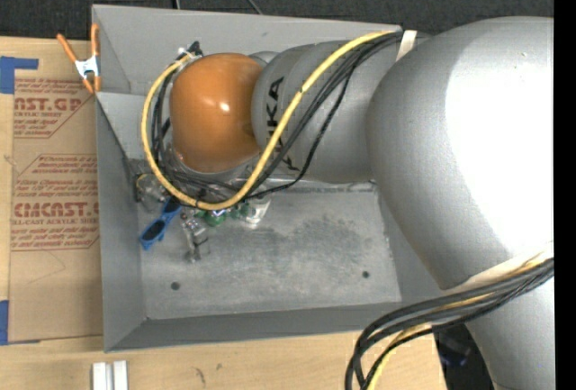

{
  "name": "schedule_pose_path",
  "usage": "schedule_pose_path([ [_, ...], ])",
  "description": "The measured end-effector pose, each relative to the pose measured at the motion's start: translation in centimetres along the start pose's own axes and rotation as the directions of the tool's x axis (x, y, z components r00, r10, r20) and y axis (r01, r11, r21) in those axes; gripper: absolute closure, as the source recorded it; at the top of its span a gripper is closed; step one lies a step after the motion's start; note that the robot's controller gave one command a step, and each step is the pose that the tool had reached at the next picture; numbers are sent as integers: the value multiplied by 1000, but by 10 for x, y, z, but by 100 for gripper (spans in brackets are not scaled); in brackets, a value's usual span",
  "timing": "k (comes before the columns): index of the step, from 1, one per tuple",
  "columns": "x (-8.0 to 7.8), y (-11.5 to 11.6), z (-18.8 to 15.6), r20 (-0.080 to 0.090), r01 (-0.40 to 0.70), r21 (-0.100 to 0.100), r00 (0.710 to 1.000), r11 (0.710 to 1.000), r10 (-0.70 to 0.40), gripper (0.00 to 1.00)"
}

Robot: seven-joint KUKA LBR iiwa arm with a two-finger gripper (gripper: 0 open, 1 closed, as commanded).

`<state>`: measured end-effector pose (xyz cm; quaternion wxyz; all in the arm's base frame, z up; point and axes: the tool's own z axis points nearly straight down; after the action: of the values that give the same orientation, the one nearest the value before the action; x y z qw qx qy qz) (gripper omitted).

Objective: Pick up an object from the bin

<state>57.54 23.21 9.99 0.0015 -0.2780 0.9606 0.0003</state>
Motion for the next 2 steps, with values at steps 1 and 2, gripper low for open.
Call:
schedule_pose_path([
  [1,-3,5,31,-2,117,-1,993,993,-117,0],
  [2,-4,6,31,0,116,-2,993,993,-116,0],
])
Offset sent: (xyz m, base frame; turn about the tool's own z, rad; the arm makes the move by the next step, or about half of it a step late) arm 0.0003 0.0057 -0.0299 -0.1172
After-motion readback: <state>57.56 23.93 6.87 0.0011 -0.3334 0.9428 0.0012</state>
